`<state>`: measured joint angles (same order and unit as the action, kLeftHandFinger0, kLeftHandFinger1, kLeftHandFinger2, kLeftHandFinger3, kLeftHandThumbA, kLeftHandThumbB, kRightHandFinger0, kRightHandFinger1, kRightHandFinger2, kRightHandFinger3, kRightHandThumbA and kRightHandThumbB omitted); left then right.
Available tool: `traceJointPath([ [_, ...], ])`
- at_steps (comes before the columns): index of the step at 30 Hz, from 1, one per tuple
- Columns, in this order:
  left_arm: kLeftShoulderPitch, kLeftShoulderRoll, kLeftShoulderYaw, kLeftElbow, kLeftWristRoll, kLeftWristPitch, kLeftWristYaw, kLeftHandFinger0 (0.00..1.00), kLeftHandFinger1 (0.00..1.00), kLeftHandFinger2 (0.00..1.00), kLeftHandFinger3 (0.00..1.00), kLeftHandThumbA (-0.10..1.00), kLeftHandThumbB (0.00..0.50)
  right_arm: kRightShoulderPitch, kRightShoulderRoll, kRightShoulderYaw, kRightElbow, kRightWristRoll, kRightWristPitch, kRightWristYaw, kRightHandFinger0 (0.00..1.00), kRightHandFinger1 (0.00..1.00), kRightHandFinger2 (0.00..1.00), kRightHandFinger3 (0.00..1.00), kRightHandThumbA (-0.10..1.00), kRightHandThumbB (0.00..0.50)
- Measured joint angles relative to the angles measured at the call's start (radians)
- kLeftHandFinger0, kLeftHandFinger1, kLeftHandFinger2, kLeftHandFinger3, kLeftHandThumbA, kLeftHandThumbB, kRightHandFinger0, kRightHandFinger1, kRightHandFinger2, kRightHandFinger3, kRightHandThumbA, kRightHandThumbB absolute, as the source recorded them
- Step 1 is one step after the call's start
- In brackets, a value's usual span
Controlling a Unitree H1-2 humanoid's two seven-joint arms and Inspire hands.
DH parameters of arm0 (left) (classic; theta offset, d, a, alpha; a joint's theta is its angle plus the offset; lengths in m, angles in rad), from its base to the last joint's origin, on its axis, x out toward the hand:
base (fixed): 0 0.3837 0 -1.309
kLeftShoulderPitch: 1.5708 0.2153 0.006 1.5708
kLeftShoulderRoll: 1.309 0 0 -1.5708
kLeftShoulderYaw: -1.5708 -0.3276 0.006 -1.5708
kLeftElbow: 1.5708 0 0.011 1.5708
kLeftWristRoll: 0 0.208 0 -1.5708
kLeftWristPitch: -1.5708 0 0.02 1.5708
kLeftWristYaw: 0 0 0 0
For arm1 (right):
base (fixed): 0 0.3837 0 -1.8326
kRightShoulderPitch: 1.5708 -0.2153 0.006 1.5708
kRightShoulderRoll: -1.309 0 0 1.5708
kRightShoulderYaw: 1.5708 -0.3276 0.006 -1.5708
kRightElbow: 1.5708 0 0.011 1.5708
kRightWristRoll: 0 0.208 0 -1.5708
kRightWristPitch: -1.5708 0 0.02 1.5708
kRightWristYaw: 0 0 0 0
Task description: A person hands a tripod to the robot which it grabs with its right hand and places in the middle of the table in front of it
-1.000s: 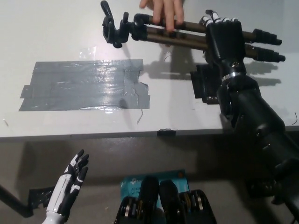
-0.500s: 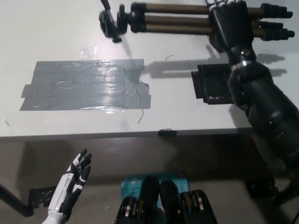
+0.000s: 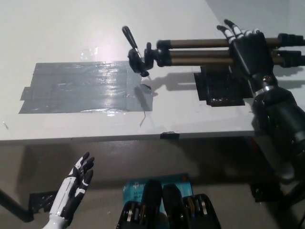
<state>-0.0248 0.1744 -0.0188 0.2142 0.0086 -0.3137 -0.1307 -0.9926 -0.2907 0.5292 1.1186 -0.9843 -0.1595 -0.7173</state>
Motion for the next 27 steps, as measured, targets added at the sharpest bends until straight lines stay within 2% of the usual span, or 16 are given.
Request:
traceJointPath([
  [1,-0.001,0.0,0.0,0.0,0.0,0.0,-0.003,1.0,1.0,1.0,1.0,0.84,0.297,0.005,0.0,-0.012,0.004,0.016,-0.008,0.028,0.21,0.69,1.0,1.0,0.0,0.214],
  [2,-0.001,0.0,0.0,0.0,0.0,0.001,-0.004,1.0,1.0,1.0,1.0,0.84,0.297,0.011,0.001,-0.023,0.004,0.029,-0.011,0.06,0.47,0.87,1.0,1.0,0.17,0.268],
  [3,-0.001,0.0,0.0,0.0,0.0,0.001,-0.004,1.0,1.0,1.0,1.0,0.84,0.296,0.014,0.001,-0.027,0.002,0.034,-0.01,0.074,0.53,0.85,1.0,1.0,0.21,0.27],
  [4,-0.001,0.0,0.0,0.001,0.0,0.001,-0.004,1.0,1.0,1.0,1.0,0.84,0.297,0.023,0.001,-0.034,0.0,0.046,-0.009,0.105,1.0,1.0,1.0,1.0,0.36,0.367],
  [5,-0.001,0.0,0.0,0.001,0.0,0.002,-0.004,1.0,1.0,1.0,1.0,0.84,0.299,0.031,0.002,-0.039,-0.002,0.054,-0.009,0.131,1.0,1.0,1.0,1.0,0.42,0.392],
  [7,-0.001,0.0,0.0,0.002,0.0,0.003,-0.004,1.0,1.0,1.0,1.0,0.84,0.303,0.049,0.002,-0.045,-0.005,0.068,-0.006,0.176,1.0,1.0,1.0,1.0,0.55,0.491],
  [8,-0.001,0.0,0.0,0.003,0.0,0.004,-0.004,1.0,1.0,1.0,1.0,0.84,0.306,0.063,0.002,-0.048,-0.011,0.075,-0.003,0.208,1.0,1.0,1.0,1.0,0.61,0.499],
  [10,-0.001,0.0,0.0,0.004,0.0,0.005,-0.004,1.0,1.0,1.0,1.0,0.84,0.312,0.075,0.002,-0.049,-0.016,0.081,-0.001,0.233,1.0,1.0,1.0,1.0,0.66,0.5],
  [18,-0.001,-0.001,0.001,0.025,0.0,0.009,-0.004,1.0,1.0,1.0,1.0,0.84,0.316,0.089,-0.005,-0.059,-0.113,0.142,0.027,0.411,1.0,1.0,1.0,1.0,0.7,0.5],
  [21,-0.001,-0.001,0.001,0.032,0.0,0.012,-0.004,1.0,1.0,1.0,1.0,0.84,0.325,0.089,-0.014,-0.061,-0.147,0.161,0.039,0.474,1.0,1.0,1.0,1.0,0.53,0.498],
  [23,-0.001,-0.001,0.001,0.033,0.0,0.013,-0.004,1.0,1.0,1.0,1.0,0.83,0.311,0.089,-0.022,-0.064,-0.173,0.18,0.047,0.521,1.0,1.0,1.0,1.0,0.57,0.5],
  [25,-0.001,-0.001,0.001,0.034,0.0,0.016,-0.004,1.0,1.0,1.0,1.0,0.83,0.303,0.089,-0.029,-0.068,-0.192,0.198,0.056,0.56,1.0,1.0,1.0,1.0,0.54,0.5],
  [26,-0.002,-0.001,0.001,0.035,0.0,0.017,-0.004,1.0,1.0,1.0,1.0,0.83,0.3,0.089,-0.032,-0.071,-0.2,0.206,0.059,0.576,1.0,1.0,1.0,1.0,0.59,0.5],
  [27,-0.002,-0.001,0.001,0.035,0.0,0.018,-0.004,1.0,1.0,1.0,1.0,0.82,0.298,0.089,-0.035,-0.075,-0.21,0.219,0.063,0.596,1.0,1.0,1.0,1.0,0.55,0.5],
])
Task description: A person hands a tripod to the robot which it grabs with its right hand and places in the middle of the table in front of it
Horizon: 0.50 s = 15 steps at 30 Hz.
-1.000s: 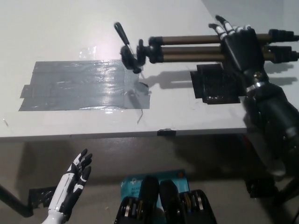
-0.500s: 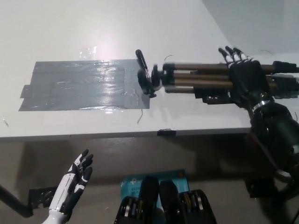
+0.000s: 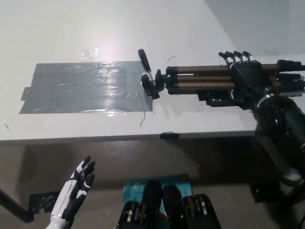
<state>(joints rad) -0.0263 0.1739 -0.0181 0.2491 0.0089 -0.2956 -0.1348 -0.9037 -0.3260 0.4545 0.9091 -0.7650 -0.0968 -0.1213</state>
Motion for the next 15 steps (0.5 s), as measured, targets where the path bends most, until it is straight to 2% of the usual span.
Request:
traceJointPath([
  [4,0.0,0.0,0.0,0.001,0.0,0.005,0.0,1.0,1.0,1.0,1.0,0.8,0.304,-0.001,-0.015,-0.026,-0.033,0.054,0.019,0.091,1.0,1.0,1.0,1.0,0.5,0.484],
  [5,0.0,0.0,0.0,0.002,0.0,0.006,0.0,1.0,1.0,1.0,1.0,0.8,0.302,-0.002,-0.018,-0.032,-0.038,0.066,0.023,0.109,1.0,1.0,1.0,1.0,0.59,0.496],
  [8,0.0,0.0,0.0,0.002,0.0,0.006,0.0,0.99,1.0,1.0,1.0,0.78,0.294,-0.009,-0.029,-0.05,-0.052,0.098,0.038,0.164,1.0,1.0,1.0,1.0,0.5,0.481],
  [9,0.0,0.0,0.0,0.002,0.0,0.007,0.0,0.99,1.0,1.0,1.0,0.78,0.296,-0.015,-0.033,-0.056,-0.053,0.109,0.044,0.185,1.0,1.0,1.0,1.0,0.52,0.499],
  [12,0.0,0.0,0.0,0.003,0.0,0.007,0.0,0.99,1.0,1.0,1.0,0.78,0.281,-0.034,-0.041,-0.072,-0.053,0.142,0.065,0.247,1.0,1.0,1.0,1.0,0.49,0.5],
  [13,0.0,0.0,0.0,0.003,0.0,0.007,0.0,0.98,1.0,1.0,1.0,0.76,0.29,-0.041,-0.044,-0.079,-0.053,0.154,0.073,0.271,1.0,1.0,1.0,1.0,0.53,0.5],
  [15,0.0,0.0,0.0,0.003,0.0,0.007,0.0,0.98,1.0,1.0,1.0,0.75,0.295,-0.046,-0.047,-0.087,-0.053,0.166,0.082,0.291,1.0,1.0,1.0,1.0,0.54,0.5],
])
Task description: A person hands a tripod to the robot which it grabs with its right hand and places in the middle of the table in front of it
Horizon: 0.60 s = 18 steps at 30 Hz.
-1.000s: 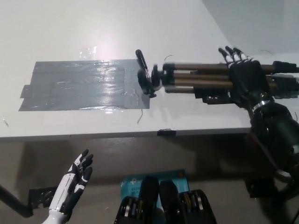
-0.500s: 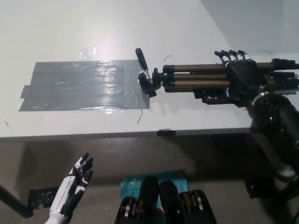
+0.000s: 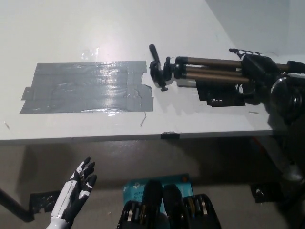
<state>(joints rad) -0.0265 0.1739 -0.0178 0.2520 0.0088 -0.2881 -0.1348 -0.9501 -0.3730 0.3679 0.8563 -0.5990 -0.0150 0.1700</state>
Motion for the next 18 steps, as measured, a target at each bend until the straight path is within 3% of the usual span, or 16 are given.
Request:
traceJointPath([
  [9,-0.003,0.0,0.0,0.0,0.0,0.001,0.0,0.99,1.0,1.0,1.0,0.72,0.309,-0.056,-0.031,-0.078,0.0,0.129,0.097,0.229,1.0,1.0,1.0,1.0,0.57,0.5],
  [11,-0.004,0.0,0.0,0.0,0.0,0.001,0.0,0.99,1.0,1.0,1.0,0.71,0.308,-0.067,-0.039,-0.091,-0.002,0.158,0.12,0.275,1.0,1.0,1.0,1.0,0.76,0.5],
  [15,-0.01,0.0,0.0,0.0,0.0,0.001,0.0,0.99,1.0,1.0,1.0,0.69,0.314,-0.101,-0.051,-0.131,-0.014,0.214,0.162,0.359,1.0,1.0,1.0,1.0,0.84,0.5],
  [18,-0.018,0.0,0.0,0.0,0.0,0.002,0.0,0.99,1.0,1.0,1.0,0.69,0.313,-0.149,-0.068,-0.172,-0.041,0.268,0.203,0.426,1.0,1.0,1.0,1.0,0.83,0.5],
])
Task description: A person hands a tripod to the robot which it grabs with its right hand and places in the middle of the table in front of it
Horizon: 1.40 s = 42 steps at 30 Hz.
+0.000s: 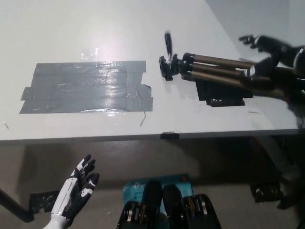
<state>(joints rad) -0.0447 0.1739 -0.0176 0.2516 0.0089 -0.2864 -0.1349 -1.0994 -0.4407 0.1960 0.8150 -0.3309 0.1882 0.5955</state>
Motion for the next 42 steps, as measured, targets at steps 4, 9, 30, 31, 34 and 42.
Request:
traceJointPath([
  [4,-0.01,0.0,0.0,0.0,0.0,0.0,-0.001,1.0,1.0,1.0,1.0,0.68,0.321,-0.07,-0.027,-0.044,-0.044,0.063,0.051,0.077,1.0,1.0,1.0,1.0,0.85,0.5],
  [9,-0.021,0.0,0.0,-0.002,0.0,0.0,-0.002,1.0,1.0,1.0,1.0,0.69,0.327,-0.16,-0.068,-0.102,-0.124,0.135,0.105,0.159,1.0,1.0,1.0,1.0,0.91,0.5],
  [30,-0.031,0.0,0.001,0.0,0.0,0.003,-0.003,1.0,1.0,1.0,1.0,0.88,0.298,0.134,-0.149,-0.35,-0.884,0.371,0.212,0.193,1.0,1.0,1.0,1.0,0.92,0.483],
  [31,-0.031,0.0,0.001,0.0,0.0,0.003,-0.003,1.0,1.0,1.0,1.0,0.88,0.297,0.169,-0.142,-0.362,-0.921,0.378,0.213,0.189,1.0,1.0,1.0,1.0,0.98,0.497],
  [34,-0.031,0.0,0.001,0.004,0.0,0.003,-0.003,1.0,1.0,1.0,1.0,0.89,0.274,0.292,-0.108,-0.395,-1.032,0.398,0.213,0.172,1.0,1.0,1.0,1.0,0.95,0.5],
  [42,-0.029,0.0,0.002,0.021,0.0,0.002,-0.003,1.0,1.0,1.0,1.0,0.86,0.289,0.66,0.065,-0.415,-1.329,0.438,0.183,0.108,1.0,1.0,1.0,1.0,0.84,0.5],
])
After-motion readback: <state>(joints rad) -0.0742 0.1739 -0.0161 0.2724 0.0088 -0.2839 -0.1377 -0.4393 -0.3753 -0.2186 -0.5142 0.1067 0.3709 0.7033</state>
